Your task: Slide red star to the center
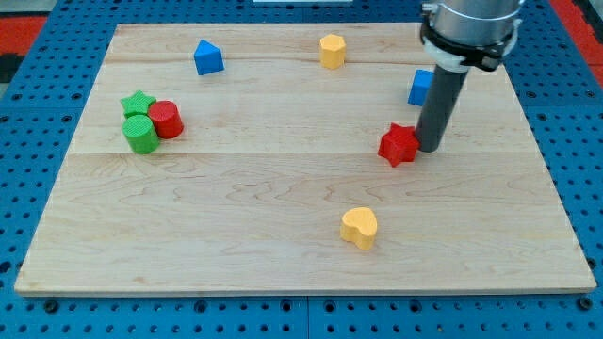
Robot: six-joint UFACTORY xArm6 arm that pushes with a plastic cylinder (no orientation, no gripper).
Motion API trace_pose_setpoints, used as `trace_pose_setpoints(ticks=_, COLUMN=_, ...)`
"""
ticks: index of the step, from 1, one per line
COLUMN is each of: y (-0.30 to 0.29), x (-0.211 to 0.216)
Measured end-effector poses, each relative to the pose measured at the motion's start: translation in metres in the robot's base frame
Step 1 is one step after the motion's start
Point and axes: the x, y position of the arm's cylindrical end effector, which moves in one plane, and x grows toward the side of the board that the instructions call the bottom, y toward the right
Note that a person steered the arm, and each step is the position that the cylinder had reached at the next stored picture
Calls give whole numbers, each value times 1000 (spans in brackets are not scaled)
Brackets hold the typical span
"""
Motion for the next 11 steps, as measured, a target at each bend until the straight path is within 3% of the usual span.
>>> trace_pose_setpoints(ticks=5, y=-93, x=31)
trace_pose_setpoints(ticks=9, y=-113, x=-13)
trace_pose_setpoints(ticks=11, y=-174, x=-23)
